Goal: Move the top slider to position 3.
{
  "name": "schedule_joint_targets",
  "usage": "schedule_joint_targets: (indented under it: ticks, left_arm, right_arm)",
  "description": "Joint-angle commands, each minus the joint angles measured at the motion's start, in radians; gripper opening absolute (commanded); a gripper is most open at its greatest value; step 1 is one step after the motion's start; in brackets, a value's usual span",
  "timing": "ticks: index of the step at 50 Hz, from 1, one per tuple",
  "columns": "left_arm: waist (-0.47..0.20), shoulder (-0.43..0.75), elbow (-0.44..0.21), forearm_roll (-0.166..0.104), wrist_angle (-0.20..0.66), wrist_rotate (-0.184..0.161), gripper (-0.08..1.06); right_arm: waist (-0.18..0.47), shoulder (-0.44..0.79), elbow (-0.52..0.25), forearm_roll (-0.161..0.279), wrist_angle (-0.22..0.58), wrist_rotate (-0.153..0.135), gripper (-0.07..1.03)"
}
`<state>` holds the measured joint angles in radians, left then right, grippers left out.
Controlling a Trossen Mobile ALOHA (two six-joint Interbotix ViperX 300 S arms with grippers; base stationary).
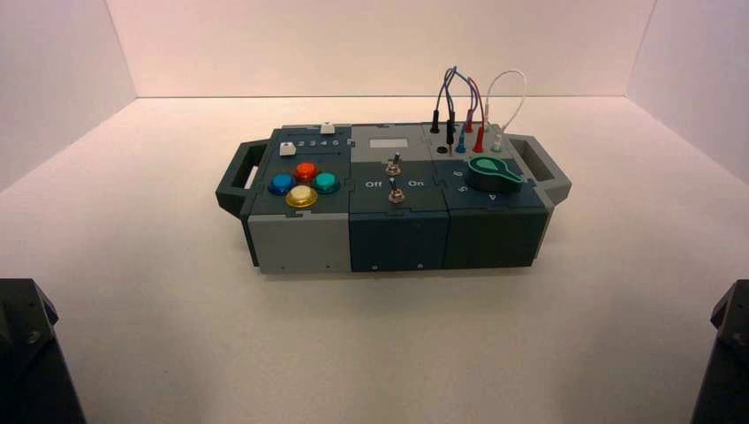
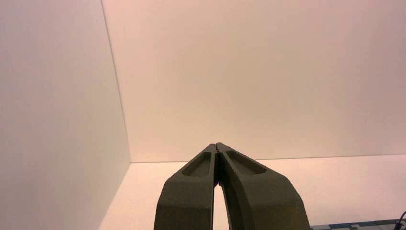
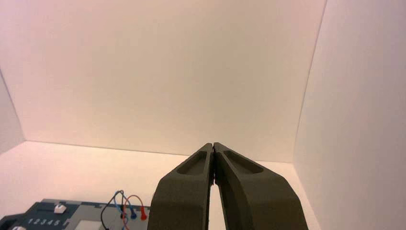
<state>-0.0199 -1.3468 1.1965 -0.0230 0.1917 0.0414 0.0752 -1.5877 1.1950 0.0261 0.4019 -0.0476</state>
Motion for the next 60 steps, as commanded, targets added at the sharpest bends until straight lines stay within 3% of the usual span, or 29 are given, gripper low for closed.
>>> schedule_joint_targets:
  ticks: [1, 30, 48, 60]
  left_arm:
    - [0.003, 0.008, -0.012, -0.002, -0.012, -0.002, -0.03]
    - [0.005, 0.011, -0.011, -0.003, -0.012, -0.006, -0.03]
    - [0.005, 0.098, -0.018, -0.003, 0.003, -0.006, -0.03]
    - [-0.006, 0.144, -0.028, -0.035, 0.020, -0.025, -0.03]
  right_arm:
    - [0.006, 0.029, -0.018, 0.005, 0.008, 0.000, -0.02]
    - [0.006, 0.152, -0.032, 0.009, 0.037, 0.000, -0.02]
    - [0.020, 0.218, -0.040, 0.028, 0.055, 0.000, -0.02]
    - [0.020, 0.238, -0.044, 0.043, 0.061, 0.000, -0.02]
